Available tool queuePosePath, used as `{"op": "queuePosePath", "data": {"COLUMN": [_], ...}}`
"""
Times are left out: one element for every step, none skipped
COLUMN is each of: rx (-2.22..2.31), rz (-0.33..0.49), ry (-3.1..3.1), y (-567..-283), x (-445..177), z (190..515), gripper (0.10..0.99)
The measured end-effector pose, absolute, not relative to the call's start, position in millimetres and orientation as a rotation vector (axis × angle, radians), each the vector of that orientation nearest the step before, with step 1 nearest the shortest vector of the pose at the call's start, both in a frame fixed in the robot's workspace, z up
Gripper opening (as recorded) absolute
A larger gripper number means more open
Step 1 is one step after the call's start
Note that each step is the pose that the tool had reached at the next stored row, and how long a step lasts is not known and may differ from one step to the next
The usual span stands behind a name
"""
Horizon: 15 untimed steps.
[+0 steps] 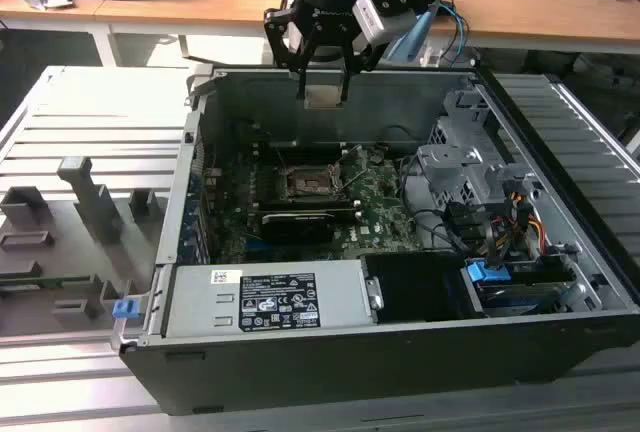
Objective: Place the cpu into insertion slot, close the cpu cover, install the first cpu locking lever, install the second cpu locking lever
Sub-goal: 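Place the cpu into insertion slot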
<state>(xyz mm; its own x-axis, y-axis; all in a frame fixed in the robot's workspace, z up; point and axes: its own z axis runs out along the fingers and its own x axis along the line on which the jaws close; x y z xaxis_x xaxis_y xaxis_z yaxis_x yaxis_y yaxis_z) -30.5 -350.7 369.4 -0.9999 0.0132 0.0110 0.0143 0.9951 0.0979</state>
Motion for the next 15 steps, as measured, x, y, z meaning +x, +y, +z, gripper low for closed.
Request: {"op": "queuePosePath", "data": {"rx": [-0.025, -0.029, -0.037, -0.052, -0.068, -0.110, -0.156, -0.186, -0.208, -0.232, -0.256, -0.298, -0.321, -0.335, -0.353], "rz": [-0.154, -0.154, -0.154, -0.154, -0.154, -0.153, -0.153, -0.153, -0.153, -0.153, -0.153, -0.153, -0.153, -0.153, -0.153], "ry": [-3.127, -3.128, -3.128, -3.128, -3.128, -3.128, -3.128, -3.127, -3.126, -3.125, -3.124, -3.122, -3.120, -3.119, -3.118], "y": [-350.6, -350.6, -350.6, -350.6, -350.6, -350.7, -350.7, -350.7, -350.7, -350.6, -350.6, -350.7, -350.6, -350.7, -350.7], "x": [-30.5, -30.5, -30.5, -30.5, -30.5, -30.5, -30.5, -30.5, -30.5, -30.5, -30.5, -30.5, -30.5, -30.5, -30.8], "z": [369.4, 369.4, 369.4, 369.4, 369.3, 369.2, 368.9, 368.7, 368.6, 368.4, 368.2, 367.9, 367.6, 367.6, 367.4], "gripper": [0.541, 0.541, 0.541, 0.541, 0.541, 0.541, 0.541, 0.541, 0.541, 0.541, 0.541, 0.541, 0.541, 0.541, 0.541]}}
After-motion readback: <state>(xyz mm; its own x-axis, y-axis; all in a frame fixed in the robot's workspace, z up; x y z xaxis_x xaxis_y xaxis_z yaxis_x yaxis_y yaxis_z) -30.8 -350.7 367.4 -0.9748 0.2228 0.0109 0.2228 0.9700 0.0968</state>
